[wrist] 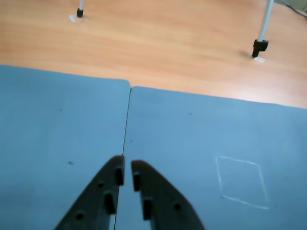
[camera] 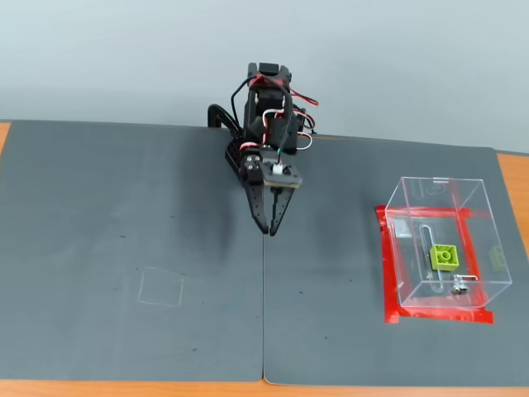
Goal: Pick the green lego block and place it into the transparent box
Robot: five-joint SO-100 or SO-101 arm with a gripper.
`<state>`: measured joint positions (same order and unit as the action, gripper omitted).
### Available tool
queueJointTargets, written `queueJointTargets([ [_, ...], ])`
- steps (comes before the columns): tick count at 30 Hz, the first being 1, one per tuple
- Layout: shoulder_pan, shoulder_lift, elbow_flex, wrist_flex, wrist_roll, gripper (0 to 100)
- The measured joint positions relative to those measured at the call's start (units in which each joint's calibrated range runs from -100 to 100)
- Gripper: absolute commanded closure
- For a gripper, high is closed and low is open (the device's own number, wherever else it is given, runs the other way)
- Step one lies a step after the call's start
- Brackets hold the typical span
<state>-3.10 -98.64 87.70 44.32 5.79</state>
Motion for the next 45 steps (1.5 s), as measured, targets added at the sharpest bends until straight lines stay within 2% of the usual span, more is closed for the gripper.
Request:
queueJointTargets([
  [6,-1.92,0.08,10.78,-7.37,-2.1,98],
  [11,-1.33,-0.08,11.59,-9.02,-2.49,98],
  [24,0.52,-0.08,11.67,5.81,-4.98,98],
  [45,1.33,-0.08,11.67,6.5,-4.98,98],
])
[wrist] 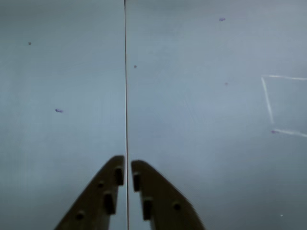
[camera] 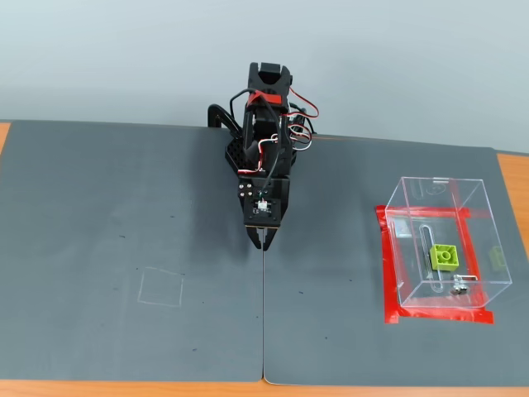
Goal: Pick the green lego block and place it into the transparent box
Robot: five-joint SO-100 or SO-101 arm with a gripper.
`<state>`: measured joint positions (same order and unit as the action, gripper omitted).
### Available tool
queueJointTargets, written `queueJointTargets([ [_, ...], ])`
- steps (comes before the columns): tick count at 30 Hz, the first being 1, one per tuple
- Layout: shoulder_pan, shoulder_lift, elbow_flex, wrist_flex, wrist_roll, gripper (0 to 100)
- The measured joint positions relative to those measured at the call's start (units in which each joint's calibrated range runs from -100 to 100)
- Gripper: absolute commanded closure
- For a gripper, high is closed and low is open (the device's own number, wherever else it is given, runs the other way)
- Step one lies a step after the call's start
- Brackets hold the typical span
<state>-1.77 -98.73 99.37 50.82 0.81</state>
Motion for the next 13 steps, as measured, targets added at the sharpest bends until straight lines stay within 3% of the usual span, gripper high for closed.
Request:
queueJointTargets([
  [13,-0.29,0.0,0.0,0.0,0.0,98],
])
